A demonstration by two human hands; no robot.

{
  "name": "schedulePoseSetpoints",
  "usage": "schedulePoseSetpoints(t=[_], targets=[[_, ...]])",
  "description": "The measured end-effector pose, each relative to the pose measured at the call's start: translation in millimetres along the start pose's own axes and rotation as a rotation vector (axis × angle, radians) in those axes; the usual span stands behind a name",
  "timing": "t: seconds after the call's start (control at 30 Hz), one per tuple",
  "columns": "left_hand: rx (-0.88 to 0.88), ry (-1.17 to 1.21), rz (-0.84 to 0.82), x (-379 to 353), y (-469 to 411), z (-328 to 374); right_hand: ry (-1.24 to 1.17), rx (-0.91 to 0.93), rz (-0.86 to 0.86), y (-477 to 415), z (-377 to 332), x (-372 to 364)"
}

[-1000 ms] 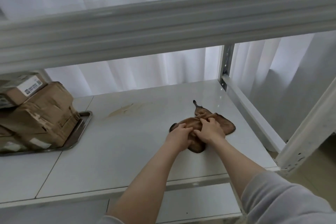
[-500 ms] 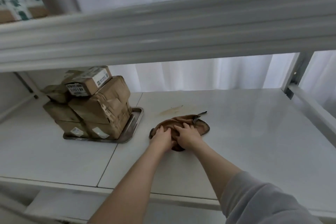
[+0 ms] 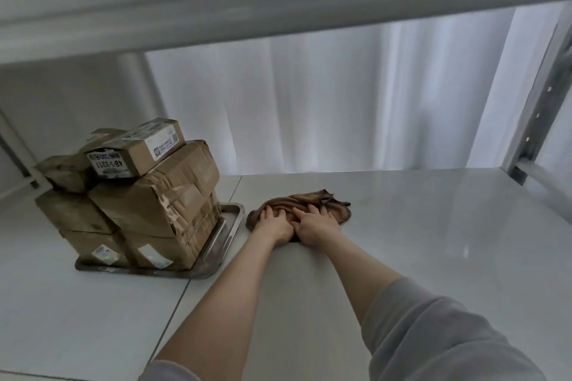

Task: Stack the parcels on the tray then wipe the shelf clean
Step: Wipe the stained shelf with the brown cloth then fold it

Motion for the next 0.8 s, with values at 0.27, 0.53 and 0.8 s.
schedulePoseSetpoints(t=[0.27,0.53,0.8], targets=[[-0.317,0.016,-0.102,-19,10,118,0.047,-0.319,0.091,8,121,44],[-0.266,-0.017,-0.05,-15,9,95,0.091,-0.32,0.096,2,94,38],[0.168,-0.077,-0.013,3,5,-16,0.074,0.143,-0.079,-9,-29,-4]])
Point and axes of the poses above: each hand's wrist, its own y-axis away from the middle knuckle, its own x-axis out of the back of the hand, z = x × y, the point moved 6 cm from there along -y, towards the middle knuckle, and after that the axes turned 2 degrees about z, right-handed, at the moved point
